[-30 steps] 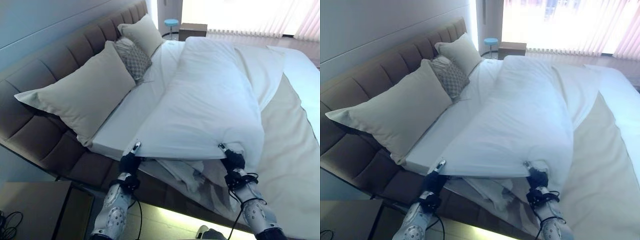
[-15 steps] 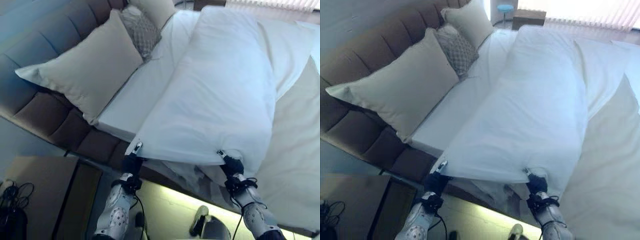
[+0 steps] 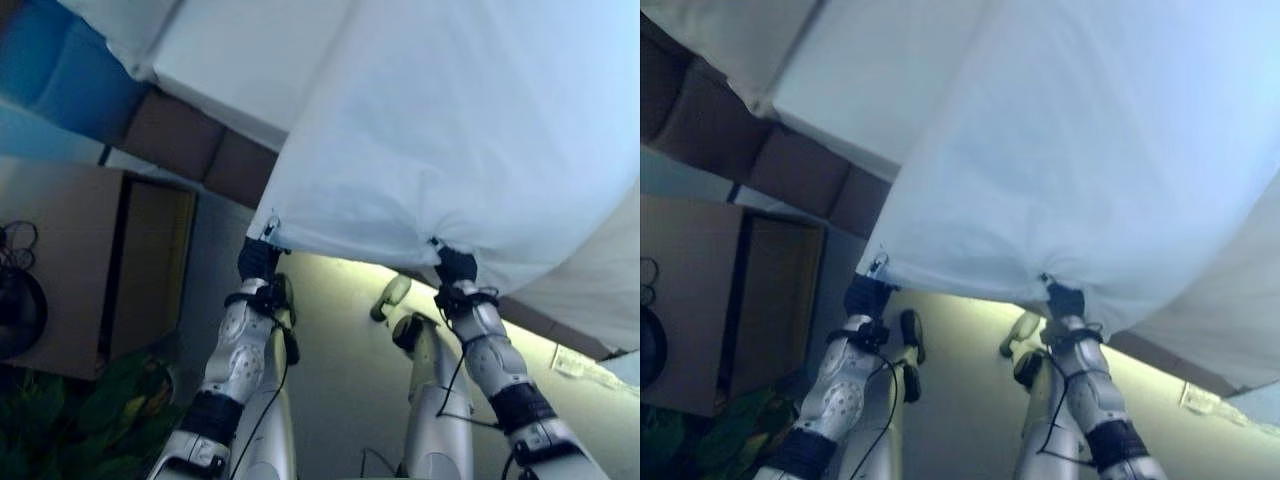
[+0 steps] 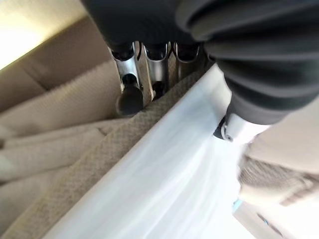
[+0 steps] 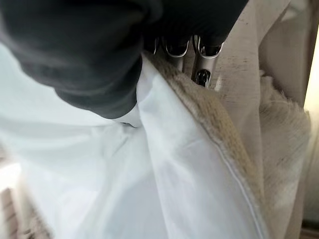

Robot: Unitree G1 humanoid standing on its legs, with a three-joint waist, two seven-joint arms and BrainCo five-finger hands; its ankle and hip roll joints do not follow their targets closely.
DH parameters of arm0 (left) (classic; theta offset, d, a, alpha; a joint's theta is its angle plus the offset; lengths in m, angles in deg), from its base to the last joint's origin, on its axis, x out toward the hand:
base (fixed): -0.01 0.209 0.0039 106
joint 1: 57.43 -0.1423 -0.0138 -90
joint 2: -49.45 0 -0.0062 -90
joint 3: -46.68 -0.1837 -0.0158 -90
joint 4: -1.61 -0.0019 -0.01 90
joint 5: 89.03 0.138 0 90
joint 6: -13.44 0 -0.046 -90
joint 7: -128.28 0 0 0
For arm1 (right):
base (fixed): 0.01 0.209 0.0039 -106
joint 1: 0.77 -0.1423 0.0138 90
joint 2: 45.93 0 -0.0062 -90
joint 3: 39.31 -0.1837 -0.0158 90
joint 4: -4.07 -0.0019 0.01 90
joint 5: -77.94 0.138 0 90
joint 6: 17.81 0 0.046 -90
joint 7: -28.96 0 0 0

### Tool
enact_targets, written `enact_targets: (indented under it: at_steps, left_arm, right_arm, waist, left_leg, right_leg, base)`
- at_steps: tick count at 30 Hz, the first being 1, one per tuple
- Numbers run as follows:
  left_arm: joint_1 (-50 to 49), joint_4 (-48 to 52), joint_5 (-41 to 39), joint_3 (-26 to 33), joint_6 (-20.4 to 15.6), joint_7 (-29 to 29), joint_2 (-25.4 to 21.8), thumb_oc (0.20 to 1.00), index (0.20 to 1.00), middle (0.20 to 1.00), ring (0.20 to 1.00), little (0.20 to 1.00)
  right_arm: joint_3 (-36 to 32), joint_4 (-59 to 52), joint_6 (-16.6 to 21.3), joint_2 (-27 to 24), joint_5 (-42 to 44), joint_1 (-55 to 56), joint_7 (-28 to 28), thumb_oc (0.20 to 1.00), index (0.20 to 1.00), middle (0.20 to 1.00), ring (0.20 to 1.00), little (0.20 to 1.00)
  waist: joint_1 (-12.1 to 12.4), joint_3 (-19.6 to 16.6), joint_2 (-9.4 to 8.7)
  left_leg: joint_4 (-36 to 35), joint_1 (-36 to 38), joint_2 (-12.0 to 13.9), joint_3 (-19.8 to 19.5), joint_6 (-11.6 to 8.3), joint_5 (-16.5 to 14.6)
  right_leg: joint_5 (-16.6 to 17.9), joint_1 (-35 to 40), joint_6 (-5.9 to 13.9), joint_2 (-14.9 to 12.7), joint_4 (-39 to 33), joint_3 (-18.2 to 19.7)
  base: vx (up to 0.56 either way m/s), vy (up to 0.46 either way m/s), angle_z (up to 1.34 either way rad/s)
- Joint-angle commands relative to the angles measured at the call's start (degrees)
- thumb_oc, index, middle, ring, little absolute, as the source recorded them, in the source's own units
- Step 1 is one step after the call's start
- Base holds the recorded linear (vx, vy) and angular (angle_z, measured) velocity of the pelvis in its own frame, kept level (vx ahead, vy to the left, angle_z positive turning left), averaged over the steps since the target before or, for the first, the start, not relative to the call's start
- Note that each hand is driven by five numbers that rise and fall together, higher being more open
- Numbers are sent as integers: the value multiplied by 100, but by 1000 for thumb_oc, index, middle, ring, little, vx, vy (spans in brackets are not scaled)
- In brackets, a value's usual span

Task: Make the bed

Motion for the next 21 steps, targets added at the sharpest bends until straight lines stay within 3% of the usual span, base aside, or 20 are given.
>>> enact_targets:
  at_steps: [1,8,12,17,18,19,21]
  left_arm:
    - [-284,-229,-559,900,-921,803,-741,200,200,200,200,200]
    - [681,-2271,-467,257,-476,777,-898,200,200,200,200,200]
    - [1348,-3555,190,-242,-92,683,-1177,200,200,200,200,200]
    - [1582,-4263,1359,-829,165,584,-1253,200,200,200,200,200]
    - [1640,-4437,1606,-951,249,550,-1253,567,567,567,567,567]
    - [1668,-4626,1724,-1006,335,532,-1233,1000,1000,1000,1000,1000]
    - [1765,-4907,2342,-1197,495,614,-1220,1000,1000,1000,1000,1000]
  right_arm:
    - [-156,934,203,-621,-144,199,-646,200,200,200,200,200]
    - [243,3059,-165,-948,-631,-1114,-765,200,200,200,200,200]
    - [655,4293,-551,-1109,-1437,-1698,-691,200,200,200,200,200]
    - [784,4887,-662,-1146,-1899,-1828,-631,200,200,200,200,200]
    - [830,5055,-711,-1134,-2104,-1828,-588,1000,1000,1000,1000,1000]
    - [917,5128,-764,-1113,-2276,-1807,-555,1000,1000,1000,1000,1000]
    - [1062,5272,-827,-1065,-2680,-1710,-539,1000,1000,1000,1000,1000]
  waist:
    - [219,-164,-105]
    - [189,-164,-19]
    - [163,-164,56]
    - [117,-164,96]
    - [117,-164,89]
    - [105,-164,94]
    - [68,-164,96]
  left_leg:
    - [173,-316,-250,203,220,-394]
    - [637,-1147,-224,202,238,-496]
    - [987,-1616,-243,161,251,-578]
    - [1548,-2102,-266,159,312,-754]
    - [1674,-2185,-252,188,326,-812]
    - [1741,-2226,-248,209,331,-835]
    - [1894,-2322,-258,242,353,-892]
  right_leg:
    - [795,-354,1136,-317,-401,462]
    - [638,-1279,1067,-326,69,743]
    - [464,-1723,1001,-269,414,933]
    - [243,-2248,878,-230,883,1173]
    - [205,-2336,872,-226,956,1206]
    - [185,-2397,860,-234,1000,1226]
    - [127,-2542,828,-241,1138,1306]
  base:
    - [-15,-18,-7]
    - [5,9,-6]
    - [17,4,-1]
    - [44,12,-4]
    - [55,31,-7]
    - [53,31,-6]
    - [46,22,-12]
